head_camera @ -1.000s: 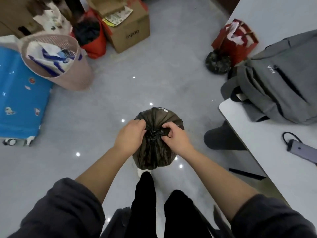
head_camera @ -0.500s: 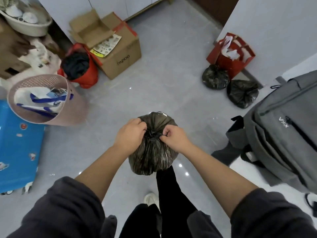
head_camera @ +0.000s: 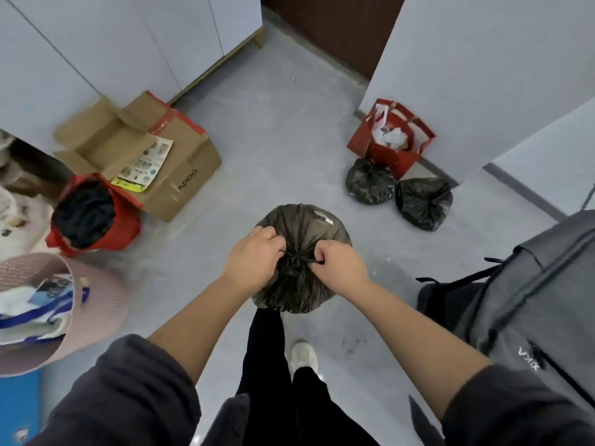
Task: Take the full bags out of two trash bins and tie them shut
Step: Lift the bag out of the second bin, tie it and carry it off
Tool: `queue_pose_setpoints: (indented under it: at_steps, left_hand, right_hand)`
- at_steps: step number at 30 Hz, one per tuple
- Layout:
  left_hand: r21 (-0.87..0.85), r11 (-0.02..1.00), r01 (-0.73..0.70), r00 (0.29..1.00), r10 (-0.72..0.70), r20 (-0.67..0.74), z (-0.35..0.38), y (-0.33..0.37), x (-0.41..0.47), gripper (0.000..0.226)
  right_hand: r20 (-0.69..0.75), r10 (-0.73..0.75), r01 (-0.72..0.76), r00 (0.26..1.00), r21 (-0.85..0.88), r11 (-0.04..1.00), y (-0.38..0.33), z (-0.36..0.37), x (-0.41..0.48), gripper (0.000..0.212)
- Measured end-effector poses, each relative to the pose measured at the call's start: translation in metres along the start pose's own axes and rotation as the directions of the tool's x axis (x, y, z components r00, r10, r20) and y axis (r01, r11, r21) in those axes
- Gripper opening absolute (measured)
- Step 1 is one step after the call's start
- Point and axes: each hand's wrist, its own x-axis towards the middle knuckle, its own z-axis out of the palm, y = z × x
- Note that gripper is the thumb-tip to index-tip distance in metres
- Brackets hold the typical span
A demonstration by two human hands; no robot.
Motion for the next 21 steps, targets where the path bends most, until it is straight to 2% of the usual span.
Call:
queue_pose_setpoints:
  at_steps: [4, 7, 14, 21]
  left_hand:
    - [-0.032, 0.996, -0.083, 0.994, 0.084, 0.063, -0.009, -0.016, 0.083, 0.013]
    - [-0.029, 0.99, -0.138, 0.982, 0.141, 0.126, -0.012, -0.017, 0.14, 0.013]
    - [-0.023, 0.972, -0.234, 0.946, 0.234, 0.225, -0.005, 0.009, 0.253, 0.014]
    - [-0.035, 0.976, -0.216, 0.923, 0.216, 0.319, 0.036, 0.059, 0.361, 0.014]
  right_hand:
    - [-0.031, 0.141, -0.136, 0.99, 0.122, 0.983, 0.011, -0.027, 0.053, 0.034]
    - [-0.062, 0.225, -0.205, 0.972, 0.236, 0.95, 0.023, -0.046, 0.085, 0.022]
    - [-0.038, 0.294, -0.259, 0.955, 0.377, 0.889, 0.078, -0.095, 0.139, 0.015]
    - [-0.026, 0.324, -0.287, 0.946, 0.399, 0.871, 0.171, -0.15, 0.191, 0.015]
